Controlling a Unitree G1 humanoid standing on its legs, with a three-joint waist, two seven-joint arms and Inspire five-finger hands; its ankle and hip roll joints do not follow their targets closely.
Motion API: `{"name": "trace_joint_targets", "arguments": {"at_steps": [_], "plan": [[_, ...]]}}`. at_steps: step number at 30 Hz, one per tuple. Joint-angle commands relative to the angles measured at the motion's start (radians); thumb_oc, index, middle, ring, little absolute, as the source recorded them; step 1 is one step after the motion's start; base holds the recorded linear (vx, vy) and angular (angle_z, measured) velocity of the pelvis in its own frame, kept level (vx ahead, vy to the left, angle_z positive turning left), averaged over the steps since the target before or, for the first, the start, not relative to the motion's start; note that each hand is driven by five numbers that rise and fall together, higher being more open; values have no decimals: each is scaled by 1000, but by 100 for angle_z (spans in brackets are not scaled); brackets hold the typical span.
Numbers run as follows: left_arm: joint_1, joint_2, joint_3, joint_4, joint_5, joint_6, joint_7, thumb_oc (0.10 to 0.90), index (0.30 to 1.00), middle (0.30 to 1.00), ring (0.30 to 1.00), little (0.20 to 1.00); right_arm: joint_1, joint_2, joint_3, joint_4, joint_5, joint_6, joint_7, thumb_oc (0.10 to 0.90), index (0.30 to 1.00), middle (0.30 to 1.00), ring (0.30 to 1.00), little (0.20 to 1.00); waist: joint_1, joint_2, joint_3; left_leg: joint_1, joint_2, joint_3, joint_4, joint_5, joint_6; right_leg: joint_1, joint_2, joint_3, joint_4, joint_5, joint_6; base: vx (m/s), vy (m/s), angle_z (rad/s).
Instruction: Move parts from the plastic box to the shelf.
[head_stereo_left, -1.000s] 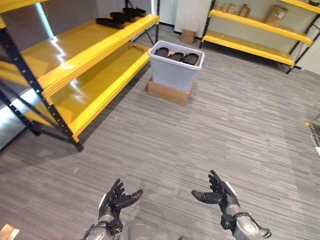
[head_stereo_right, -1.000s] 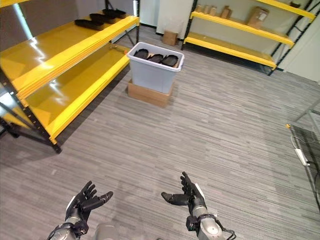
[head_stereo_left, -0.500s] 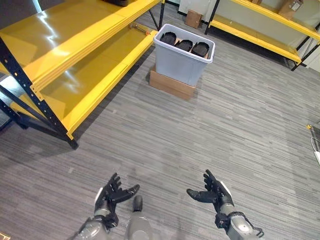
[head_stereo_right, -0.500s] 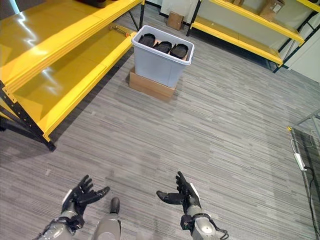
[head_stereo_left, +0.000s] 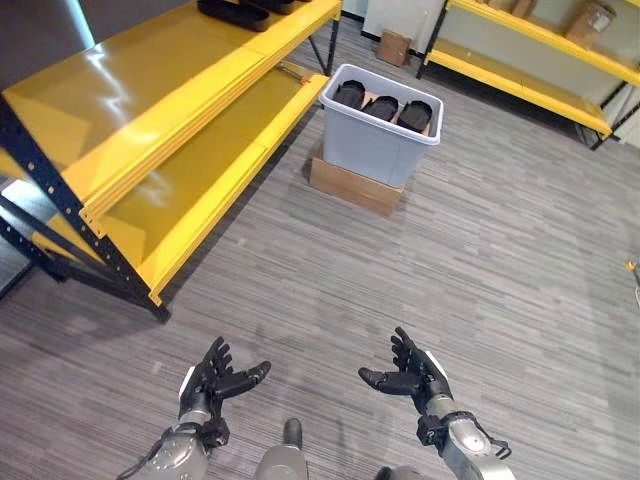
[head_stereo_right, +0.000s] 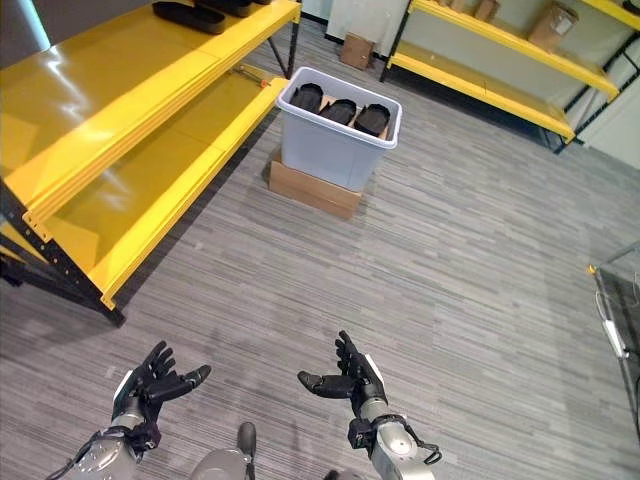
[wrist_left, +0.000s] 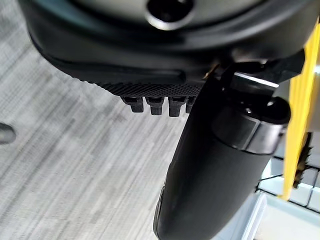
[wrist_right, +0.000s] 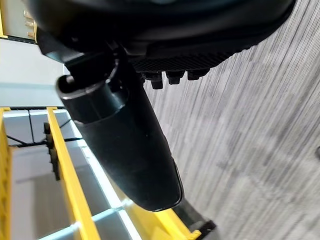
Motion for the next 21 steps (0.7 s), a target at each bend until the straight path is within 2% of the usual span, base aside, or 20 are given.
{"name": "trace_joint_targets", "arguments": {"at_steps": [1, 3, 4, 5, 7, 8, 9, 10, 14, 15, 16, 18, 19, 20, 21], "plan": [[-40, 23, -13, -72, 15, -68, -38, 900, 1000, 1000, 1000, 1000, 5, -38, -54, -91, 18, -72, -6, 900, 1000, 1000, 1000, 1000, -3, 16, -53, 33, 38, -22, 26, -100, -91, 14, 2, -20, -259, 174, 2, 275, -73, 26], [-40, 20, -1, -70, 26, -67, -41, 900, 1000, 1000, 1000, 1000, 11, -41, -55, -96, 8, -69, -7, 900, 1000, 1000, 1000, 1000, -4, 28, -54, 55, 58, -20, 27, -118, -110, 5, -51, -43, -407, 232, 21, 273, -92, 18], [-41, 20, 2, -69, 33, -67, -42, 900, 1000, 1000, 1000, 1000, 9, -44, -52, -100, 0, -67, -9, 900, 1000, 1000, 1000, 1000, -3, 33, -51, 64, 62, -18, 26, -124, -112, 6, -67, -46, -439, 256, 29, 328, -57, 6], [-42, 13, 6, -65, 44, -72, -46, 900, 1000, 1000, 1000, 1000, 6, -45, -47, -103, -12, -64, -10, 900, 1000, 1000, 1000, 1000, -4, 34, -49, 90, 53, -14, 21, -140, -110, 1, -87, -30, -482, 308, 45, 248, -21, 1], [-45, 12, 5, -61, 52, -71, -43, 900, 1000, 1000, 1000, 1000, 4, -46, -45, -102, -19, -62, -11, 900, 1000, 1000, 1000, 1000, -6, 30, -49, 104, 48, -16, 24, -157, -110, -6, -92, -9, -490, 334, 51, 348, -33, -2], [-54, 4, 0, -49, 49, -73, -51, 900, 1000, 1000, 1000, 1000, 1, -45, -43, -95, -15, -58, -4, 900, 1000, 1000, 1000, 1000, -8, 11, -56, 136, 27, -21, 28, -193, -111, 20, -79, -5, -507, 342, 52, 391, -33, 6], [-54, 4, 0, -49, 49, -74, -51, 900, 1000, 1000, 1000, 1000, 1, -45, -43, -94, -15, -58, -4, 900, 1000, 1000, 1000, 1000, -8, 12, -55, 138, 28, -21, 29, -194, -111, 22, -78, -5, -508, 343, 52, 561, -20, 20], [-62, -9, -6, -40, 52, -72, -53, 900, 1000, 1000, 1000, 1000, -1, -43, -46, -87, -12, -57, -4, 900, 1000, 1000, 1000, 1000, -18, 1, -75, 164, 20, -31, 39, -218, -112, 26, -76, -4, -496, 361, 54, 314, -15, 26], [-65, -16, 0, -48, 42, -76, -52, 900, 1000, 1000, 1000, 1000, -2, -51, -50, -82, 5, -61, 3, 900, 1000, 1000, 1000, 1000, -32, 15, -106, 187, 70, -42, 102, -241, -137, 48, -27, -33, -473, 314, 42, 387, -65, 32], [-65, -16, 0, -49, 42, -76, -52, 900, 1000, 1000, 1000, 1000, -2, -51, -49, -82, 5, -61, 3, 900, 1000, 1000, 1000, 1000, -33, 15, -106, 187, 70, -42, 102, -241, -137, 48, -27, -33, -473, 313, 42, 345, -123, 15], [-72, -9, -9, -66, 44, -77, -49, 900, 1000, 1000, 1000, 1000, -8, -59, -47, -77, 14, -66, 0, 900, 1000, 1000, 1000, 1000, -38, 19, -115, 167, 119, -43, 195, -205, -175, 65, 32, -31, -472, 259, 8, 304, -167, -1], [-74, -2, -12, -73, 41, -79, -46, 900, 1000, 1000, 1000, 1000, -17, -59, -50, -67, 28, -72, -20, 900, 1000, 1000, 1000, 1000, -32, 12, -110, 111, 159, -43, 366, -154, -207, 94, 85, -37, -478, 218, -30, 316, -202, 5], [-72, 7, -13, -84, 49, -82, -42, 900, 1000, 1000, 1000, 1000, -22, -62, -52, -67, 38, -76, -21, 900, 1000, 1000, 1000, 1000, -25, 12, -105, 68, 186, -51, 482, -100, -232, 114, 120, -36, -489, 196, -58, 255, -216, -12], [-71, 16, -19, -98, 60, -83, -45, 900, 1000, 1000, 1000, 1000, -28, -71, -46, -71, 53, -80, -16, 900, 1000, 1000, 1000, 1000, 1, 2, -72, -15, 199, -77, 664, -11, -258, 150, 150, -40, -506, 164, -96, 162, -168, -36], [-72, 16, -20, -98, 60, -83, -45, 900, 1000, 1000, 1000, 1000, -29, -70, -46, -71, 53, -80, -16, 900, 1000, 1000, 1000, 1000, 0, 5, -72, -21, 203, -82, 672, -14, -260, 150, 154, -42, -507, 163, -98, 147, -119, -62]]}}
